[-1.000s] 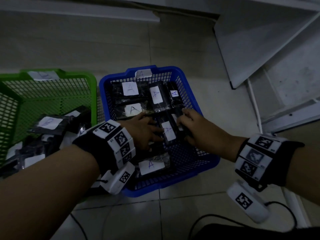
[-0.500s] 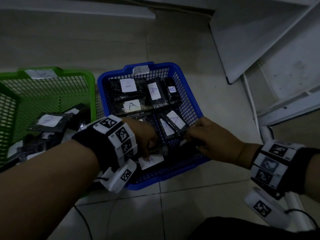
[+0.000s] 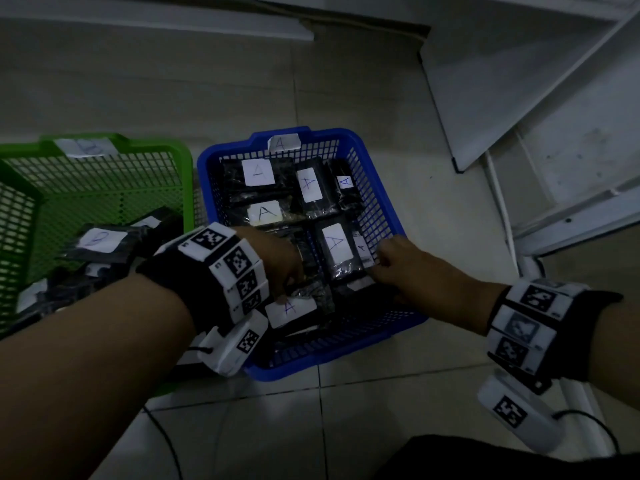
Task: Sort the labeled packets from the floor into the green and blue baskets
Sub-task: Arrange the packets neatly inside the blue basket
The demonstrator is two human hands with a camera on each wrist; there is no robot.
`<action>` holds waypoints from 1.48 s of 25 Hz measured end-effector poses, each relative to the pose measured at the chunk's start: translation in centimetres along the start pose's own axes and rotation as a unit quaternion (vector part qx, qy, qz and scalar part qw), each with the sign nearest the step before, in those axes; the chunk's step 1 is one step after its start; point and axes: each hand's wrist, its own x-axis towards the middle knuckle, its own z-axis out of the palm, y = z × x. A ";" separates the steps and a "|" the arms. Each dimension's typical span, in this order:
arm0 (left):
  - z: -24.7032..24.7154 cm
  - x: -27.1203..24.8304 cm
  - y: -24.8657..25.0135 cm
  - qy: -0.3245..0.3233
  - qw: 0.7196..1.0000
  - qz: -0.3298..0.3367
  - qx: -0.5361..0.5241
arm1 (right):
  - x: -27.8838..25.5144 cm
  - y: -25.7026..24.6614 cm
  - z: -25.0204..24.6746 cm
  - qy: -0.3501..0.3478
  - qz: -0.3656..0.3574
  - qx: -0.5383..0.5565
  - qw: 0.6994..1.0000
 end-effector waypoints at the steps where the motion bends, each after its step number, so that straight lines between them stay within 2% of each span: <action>1: 0.0 0.0 0.0 -0.001 1.000 -0.003 0.000 | -0.2 -0.1 0.5 -0.034 -0.009 -0.006 0.999; 4: 0.3 0.4 -0.2 -0.002 1.000 -0.006 -0.007 | 0.3 0.1 0.7 -0.062 -0.032 -0.001 0.998; 8: 0.6 0.6 -0.1 0.002 1.000 -0.006 0.014 | 1.5 -1.2 1.0 -0.072 0.001 0.043 0.996; 13: 1.1 1.0 0.3 0.001 0.999 -0.018 0.042 | 2.2 -1.9 1.0 -0.101 -0.010 0.017 0.995; 16: 0.9 0.8 0.3 0.022 0.999 -0.005 0.041 | 3.2 -1.5 0.4 -0.126 -0.020 0.074 0.989; 17: 0.7 0.5 0.2 0.026 0.999 -0.008 0.039 | 3.7 -1.2 0.0 -0.114 -0.011 0.095 0.989; 18: 0.5 0.3 0.3 0.032 0.999 -0.015 0.032 | 4.2 -0.9 -0.4 -0.074 0.008 0.115 0.991; 20: 0.1 -0.3 0.2 0.069 0.997 -0.017 0.000 | 4.9 -0.4 -0.4 0.075 0.040 0.158 0.984; 21: 0.0 -0.7 0.0 0.098 0.995 -0.013 -0.027 | 5.1 -0.4 -0.1 0.115 0.037 0.165 0.979; 22: -0.1 -1.2 -0.3 0.126 0.991 -0.013 -0.053 | 5.4 -0.4 0.5 0.127 0.015 0.156 0.979; 25: -0.4 -2.6 -1.8 0.215 0.974 -0.046 -0.061 | 5.8 -0.2 1.7 0.090 -0.040 0.090 0.991; 28: -0.3 -3.8 -3.5 0.288 0.947 -0.138 -0.026 | 6.8 0.0 0.6 0.118 -0.048 0.111 0.986; 30: 0.1 -4.1 -4.1 0.268 0.946 -0.183 0.004 | 8.0 -0.9 -0.2 0.100 -0.045 0.136 0.985; 31: 0.5 -4.2 -4.2 0.239 0.952 -0.194 0.002 | 8.8 -1.6 -0.5 0.056 -0.057 0.125 0.989; 33: 1.4 -4.1 -4.2 0.195 0.963 -0.184 -0.027 | 10.0 -2.5 -1.5 -0.037 -0.054 0.065 0.996; 34: 1.6 -4.2 -4.2 0.203 0.962 -0.178 -0.043 | 10.8 -2.8 -2.3 -0.040 -0.038 0.068 0.996; 35: 1.6 -4.4 -4.2 0.229 0.956 -0.175 -0.054 | 11.5 -3.0 -3.2 -0.006 -0.010 0.103 0.995; 37: 1.2 -5.2 -4.5 0.315 0.928 -0.190 -0.049 | 13.3 -3.2 -4.8 0.110 0.035 0.185 0.976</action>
